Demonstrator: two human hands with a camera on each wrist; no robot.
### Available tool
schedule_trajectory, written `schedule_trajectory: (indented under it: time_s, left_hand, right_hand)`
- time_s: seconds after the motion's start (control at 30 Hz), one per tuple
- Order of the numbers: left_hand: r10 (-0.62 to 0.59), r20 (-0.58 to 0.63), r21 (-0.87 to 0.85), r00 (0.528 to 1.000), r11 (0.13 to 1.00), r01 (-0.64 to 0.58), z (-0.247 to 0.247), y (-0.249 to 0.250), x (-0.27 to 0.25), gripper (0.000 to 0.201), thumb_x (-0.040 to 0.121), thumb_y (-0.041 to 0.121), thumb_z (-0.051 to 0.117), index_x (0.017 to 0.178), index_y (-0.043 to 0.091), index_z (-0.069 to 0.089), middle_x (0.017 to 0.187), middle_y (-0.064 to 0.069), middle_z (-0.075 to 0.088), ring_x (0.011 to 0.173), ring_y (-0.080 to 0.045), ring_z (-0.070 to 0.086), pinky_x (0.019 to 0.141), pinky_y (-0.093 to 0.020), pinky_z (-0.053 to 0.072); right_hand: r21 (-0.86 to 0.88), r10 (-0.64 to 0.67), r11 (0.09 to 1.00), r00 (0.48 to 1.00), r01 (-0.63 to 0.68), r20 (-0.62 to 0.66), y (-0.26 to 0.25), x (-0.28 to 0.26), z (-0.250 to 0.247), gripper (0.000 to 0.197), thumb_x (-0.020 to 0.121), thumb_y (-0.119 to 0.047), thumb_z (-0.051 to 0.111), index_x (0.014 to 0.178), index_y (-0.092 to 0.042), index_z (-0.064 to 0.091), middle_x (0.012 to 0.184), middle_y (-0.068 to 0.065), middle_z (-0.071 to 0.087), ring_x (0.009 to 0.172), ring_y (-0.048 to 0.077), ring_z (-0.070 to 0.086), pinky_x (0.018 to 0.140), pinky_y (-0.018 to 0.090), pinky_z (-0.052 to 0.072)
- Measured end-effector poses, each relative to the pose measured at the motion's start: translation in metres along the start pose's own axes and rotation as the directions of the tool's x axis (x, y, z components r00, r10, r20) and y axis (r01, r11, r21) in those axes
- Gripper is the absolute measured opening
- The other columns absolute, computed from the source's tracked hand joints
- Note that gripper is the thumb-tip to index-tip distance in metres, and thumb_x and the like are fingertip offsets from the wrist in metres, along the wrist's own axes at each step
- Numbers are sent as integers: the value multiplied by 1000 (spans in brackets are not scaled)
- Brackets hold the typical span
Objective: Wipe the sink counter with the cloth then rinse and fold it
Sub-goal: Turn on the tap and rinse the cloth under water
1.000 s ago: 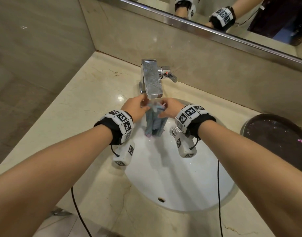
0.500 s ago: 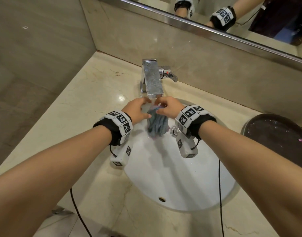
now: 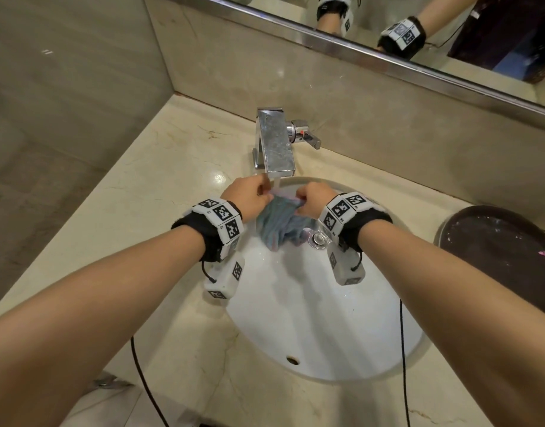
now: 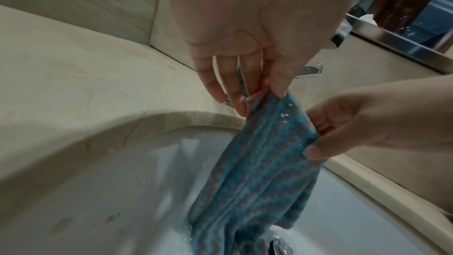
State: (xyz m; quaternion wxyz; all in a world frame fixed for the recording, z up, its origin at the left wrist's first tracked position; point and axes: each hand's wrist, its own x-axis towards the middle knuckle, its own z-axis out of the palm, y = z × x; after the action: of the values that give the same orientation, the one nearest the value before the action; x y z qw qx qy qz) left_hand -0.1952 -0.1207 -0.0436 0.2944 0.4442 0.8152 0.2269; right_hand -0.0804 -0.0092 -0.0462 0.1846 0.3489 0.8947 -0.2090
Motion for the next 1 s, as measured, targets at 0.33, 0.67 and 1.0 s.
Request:
schedule_trajectory:
  time_s: [0.33,0.67,1.0]
  left_hand:
    - [-102,70,105,992,990,95,-1,-16,2,24,85,24,64,105,12,59,106,-9,66,97,-25,60,79,-29,45]
    - [-13,-57,-71,998,997,9,-2,-8,4,16,91,17,54,99,7,64,101,-13,69,93,-27,62,83,-27,46]
    - [41,4,-111,999,993,-40,7,3,2,19,92,17,54,98,3,65,100,-16,68,90,-28,66,85,-35,54]
  right_hand:
    - [276,-121,947,980,162,-158,-10,-4,-4,16,83,-13,62,96,-6,67,60,-11,42,64,16,45,53,18,31]
    - [169,-92,980,992,105,-85,-5,2,-1,18,85,-8,58,103,-9,61,88,3,55,82,19,51,74,24,38]
    - [173,74,983,993,-56,-96,12,1,8,12,90,-17,54,97,-13,62,89,5,60,85,24,57,77,30,46]
